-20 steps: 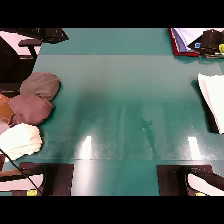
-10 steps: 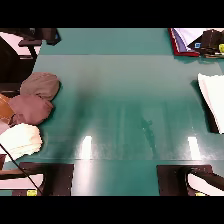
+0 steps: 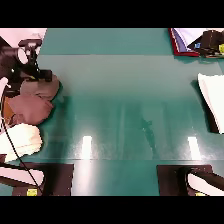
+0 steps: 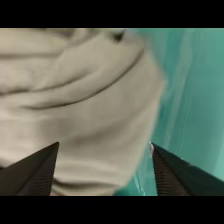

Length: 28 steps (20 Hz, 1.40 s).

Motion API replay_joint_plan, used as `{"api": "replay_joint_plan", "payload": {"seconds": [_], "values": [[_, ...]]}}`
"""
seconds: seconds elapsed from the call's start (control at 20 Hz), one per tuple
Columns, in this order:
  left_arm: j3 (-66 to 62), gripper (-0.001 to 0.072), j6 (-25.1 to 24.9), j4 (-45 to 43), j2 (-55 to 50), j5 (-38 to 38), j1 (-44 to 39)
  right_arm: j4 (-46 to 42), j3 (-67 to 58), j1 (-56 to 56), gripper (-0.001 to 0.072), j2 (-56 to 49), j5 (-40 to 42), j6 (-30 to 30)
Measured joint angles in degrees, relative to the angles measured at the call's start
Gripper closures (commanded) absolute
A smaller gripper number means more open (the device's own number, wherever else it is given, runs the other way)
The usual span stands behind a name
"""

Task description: Fold the shirts.

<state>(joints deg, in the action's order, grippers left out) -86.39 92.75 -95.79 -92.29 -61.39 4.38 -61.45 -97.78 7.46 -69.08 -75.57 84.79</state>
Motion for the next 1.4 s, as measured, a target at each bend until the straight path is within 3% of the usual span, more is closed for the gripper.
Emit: {"api": "replay_joint_plan", "payload": {"seconds": [0.05, 0.1, 0.15, 0.2, 0.45, 0.65, 1.05, 1.2, 1.4], "values": [[1.3, 0.0052, 0.1, -0.1, -0.5, 1.2, 0.3, 0.0, 0.0, 0.0, 0.0697, 0.0, 0.0, 0.0], [2.2, 0.0278, 0.2, -0.1, -0.9, 2.4, 0.5, 0.0, 0.0, 0.0, 0.0697, 0.0, 0.0, 0.0], [2.8, 0.0575, 0.2, -0.2, -1.2, 3.2, 0.6, 0.0, 0.0, 0.0, 0.0697, 0.0, 0.0, 0.0], [3.2, 0.0669, 0.3, -0.2, -1.4, 3.8, 0.8, 0.0, 0.0, 0.0, 0.0697, 0.0, 0.0, 0.0], [0.7, 0.0677, 0.2, -0.2, -0.3, 2.5, 1.0, 0.0, -0.3, 0.0, 0.0697, 0.0, 0.1, 0.0], [-7.1, 0.0678, 0.0, 1.4, 8.6, 1.0, 1.0, 0.3, -4.9, 0.0, 0.0697, 0.0, 0.4, 0.0], [-20.1, 0.0679, -7.8, 23.6, 29.4, -7.1, 0.1, 0.3, -16.2, 0.0, 0.0697, 0.0, 1.5, 0.0], [-20.0, 0.0679, -8.7, 26.3, 31.3, -11.2, -5.7, 0.3, -17.2, 0.0, 0.0697, 0.0, 1.4, 0.0], [-15.2, 0.0677, -7.9, 26.0, 29.0, -13.0, -19.5, 0.3, -17.7, 0.0, 0.0697, 0.0, 0.8, 0.0]]}}
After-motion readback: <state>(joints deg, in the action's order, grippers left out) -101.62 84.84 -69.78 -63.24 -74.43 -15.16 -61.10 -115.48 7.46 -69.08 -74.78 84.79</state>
